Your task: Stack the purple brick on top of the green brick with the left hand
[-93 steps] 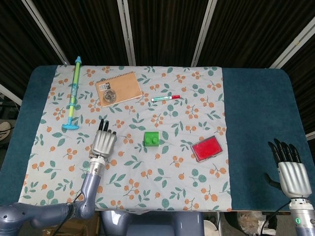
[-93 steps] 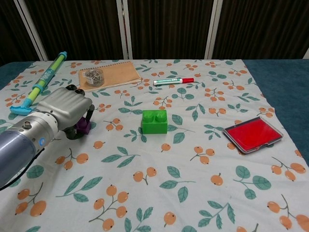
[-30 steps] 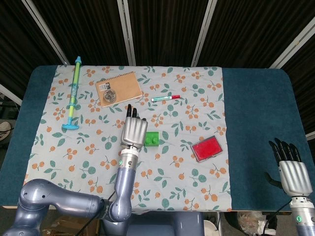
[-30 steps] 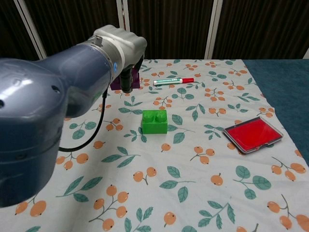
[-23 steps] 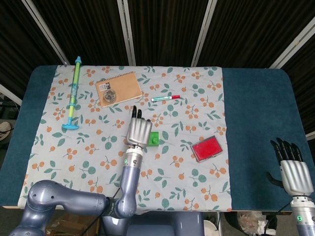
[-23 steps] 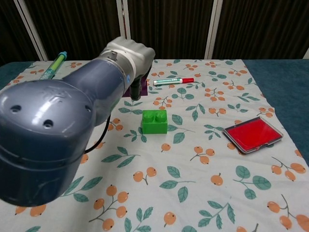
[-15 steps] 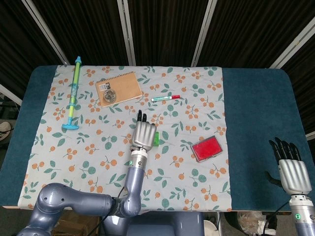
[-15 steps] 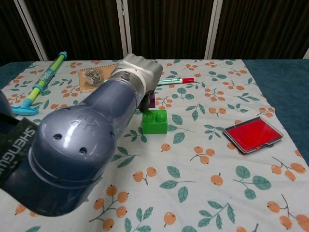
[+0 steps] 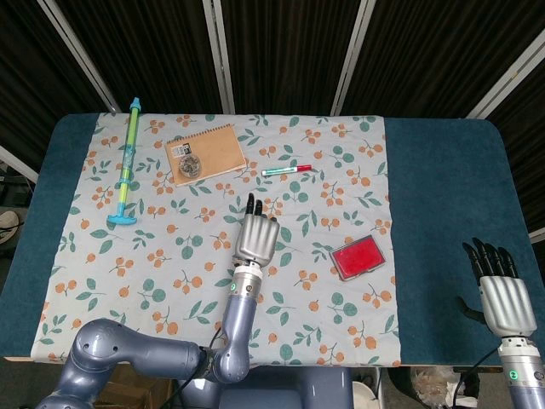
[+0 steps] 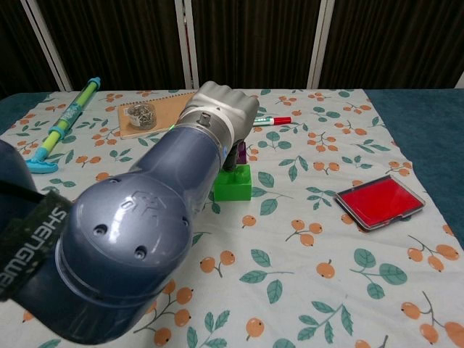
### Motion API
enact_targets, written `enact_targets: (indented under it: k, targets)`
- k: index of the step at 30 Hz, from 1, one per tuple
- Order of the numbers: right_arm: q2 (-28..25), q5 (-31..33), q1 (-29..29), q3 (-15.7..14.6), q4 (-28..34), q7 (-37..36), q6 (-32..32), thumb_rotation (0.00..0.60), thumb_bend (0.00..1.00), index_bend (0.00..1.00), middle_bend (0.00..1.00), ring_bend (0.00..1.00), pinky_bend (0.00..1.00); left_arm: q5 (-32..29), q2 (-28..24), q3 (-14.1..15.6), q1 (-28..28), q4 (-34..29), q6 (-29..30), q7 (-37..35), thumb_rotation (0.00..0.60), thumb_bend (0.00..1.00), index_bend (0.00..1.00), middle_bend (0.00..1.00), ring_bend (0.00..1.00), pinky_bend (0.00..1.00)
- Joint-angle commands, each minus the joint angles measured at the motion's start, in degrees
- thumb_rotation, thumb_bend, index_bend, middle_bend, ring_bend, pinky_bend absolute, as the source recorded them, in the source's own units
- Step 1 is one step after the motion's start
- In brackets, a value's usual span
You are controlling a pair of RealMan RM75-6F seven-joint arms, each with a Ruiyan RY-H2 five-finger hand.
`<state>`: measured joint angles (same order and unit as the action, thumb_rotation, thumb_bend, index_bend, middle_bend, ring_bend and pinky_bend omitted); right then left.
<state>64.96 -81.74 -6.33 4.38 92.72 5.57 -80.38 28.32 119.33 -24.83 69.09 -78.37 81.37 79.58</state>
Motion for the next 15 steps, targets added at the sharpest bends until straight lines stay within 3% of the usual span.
enact_targets:
  k: [1,15]
  targets:
    - [0.0,0.1,0.0,0.0,0.1,0.0,0.0,0.600,0.25,0.07,0.01,0.00,0.00,0.2,0.2,0.3,-0.1,0.4,-0.1,-0.1,0.600,0.48,0.55,0.53,0.13,0.02]
    - [-0.2,0.3,0.0,0.0,0.0,-0.4,0.2,0.600,0.25,0.07,0.01,0.00,0.00,1.4,2.5,0.9,0.2,3.9,-2.3,-1.6,0.600,0.48,0.55,0.53,0.13,0.02]
